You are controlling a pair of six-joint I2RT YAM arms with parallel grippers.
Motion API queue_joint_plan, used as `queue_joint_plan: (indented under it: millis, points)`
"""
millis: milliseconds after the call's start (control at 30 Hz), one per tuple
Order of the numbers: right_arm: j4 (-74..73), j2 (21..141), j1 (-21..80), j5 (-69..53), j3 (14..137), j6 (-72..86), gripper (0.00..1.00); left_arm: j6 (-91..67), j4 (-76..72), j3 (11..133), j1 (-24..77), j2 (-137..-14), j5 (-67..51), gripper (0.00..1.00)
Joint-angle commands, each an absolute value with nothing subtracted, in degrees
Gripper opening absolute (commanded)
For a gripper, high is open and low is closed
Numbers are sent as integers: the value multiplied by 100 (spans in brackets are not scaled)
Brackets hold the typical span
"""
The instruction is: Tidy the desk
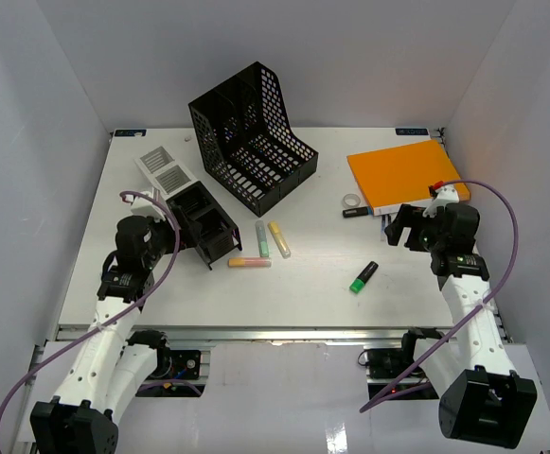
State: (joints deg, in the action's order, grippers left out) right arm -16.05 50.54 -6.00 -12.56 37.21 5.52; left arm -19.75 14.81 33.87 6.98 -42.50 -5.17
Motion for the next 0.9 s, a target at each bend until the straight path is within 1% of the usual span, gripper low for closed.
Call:
queue_joint_plan:
  millis: [0, 67, 133, 200, 333, 433, 600, 867]
  points:
    - [-1468, 5131, -624, -2731, 3721, 4, 90, -2166, 1564, 3526, 711, -4281, -510, 98]
    - [-1632, 5189, -621, -3987, 3751, -1112, 90, -2271, 1760, 3528, 709, -4268, -529, 98]
    - [-2138, 5327, -608, -4692, 3874, -1912, 90, -2367, 1963, 3603, 703, -4248, -463, 98]
    - [-2661, 5515, -536, -5106, 4230, -2551, 90, -2542, 2351, 3721, 703, -4236, -321, 98]
    - [-3383, 5966, -502, -5483, 4551, -3500, 90, -2809, 2847, 4005, 703, -4194, -93, 98]
    - [-3630, 6117, -483, -5834, 4544, -4050, 90, -3088, 3235, 4184, 703, -4232, 282, 98]
    - [-3493, 5985, -492, -6006, 4197, -4189, 90, -3667, 3965, 4347, 703, -4480, 958, 96]
    - [-3428, 5836, -483, -6096, 4195, -4108, 90, -4064, 4680, 4788, 567, -4958, 1795, 93]
